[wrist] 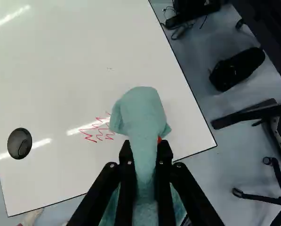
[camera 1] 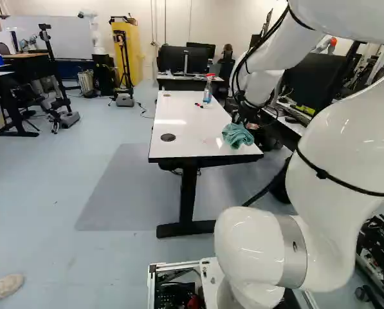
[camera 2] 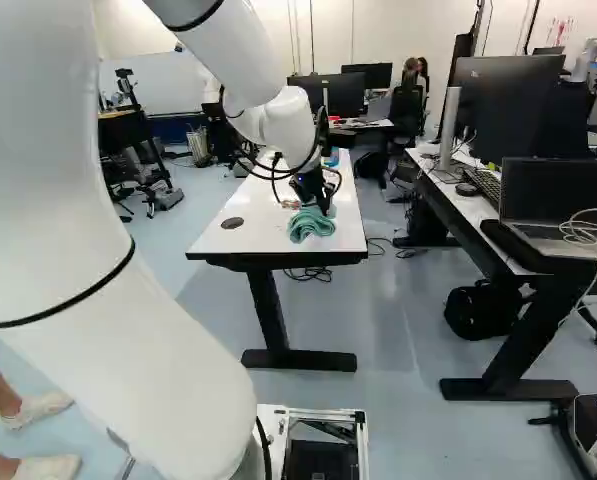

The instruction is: Clean the table with the green towel

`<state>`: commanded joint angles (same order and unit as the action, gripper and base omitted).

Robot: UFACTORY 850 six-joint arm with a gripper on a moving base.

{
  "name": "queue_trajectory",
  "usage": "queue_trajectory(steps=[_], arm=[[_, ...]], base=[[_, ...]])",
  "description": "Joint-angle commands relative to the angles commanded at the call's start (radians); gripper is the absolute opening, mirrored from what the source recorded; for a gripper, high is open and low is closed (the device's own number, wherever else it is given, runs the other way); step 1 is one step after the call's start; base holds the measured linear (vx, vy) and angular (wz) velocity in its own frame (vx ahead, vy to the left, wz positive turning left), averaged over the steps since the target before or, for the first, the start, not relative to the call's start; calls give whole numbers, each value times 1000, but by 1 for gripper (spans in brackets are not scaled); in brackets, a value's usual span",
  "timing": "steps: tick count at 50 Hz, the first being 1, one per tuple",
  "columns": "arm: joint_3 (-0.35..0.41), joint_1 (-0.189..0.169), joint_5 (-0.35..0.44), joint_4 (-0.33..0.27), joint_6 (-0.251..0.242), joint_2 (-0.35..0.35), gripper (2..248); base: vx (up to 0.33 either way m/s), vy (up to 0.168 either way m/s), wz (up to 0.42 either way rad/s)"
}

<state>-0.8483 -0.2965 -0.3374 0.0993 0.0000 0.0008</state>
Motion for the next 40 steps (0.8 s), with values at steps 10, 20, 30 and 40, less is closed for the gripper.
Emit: queue_trajectory(steps=[10,20,30,40], arm=[[18,10,30,-10,0,-8,47],[60,25,65,-22,0,6,47],[65,42,124,-39,0,-17,47],[67,59,177,-61,0,-41,47]], base=[[0,0,0],[0,0,0],[0,0,0],[0,0,0]])
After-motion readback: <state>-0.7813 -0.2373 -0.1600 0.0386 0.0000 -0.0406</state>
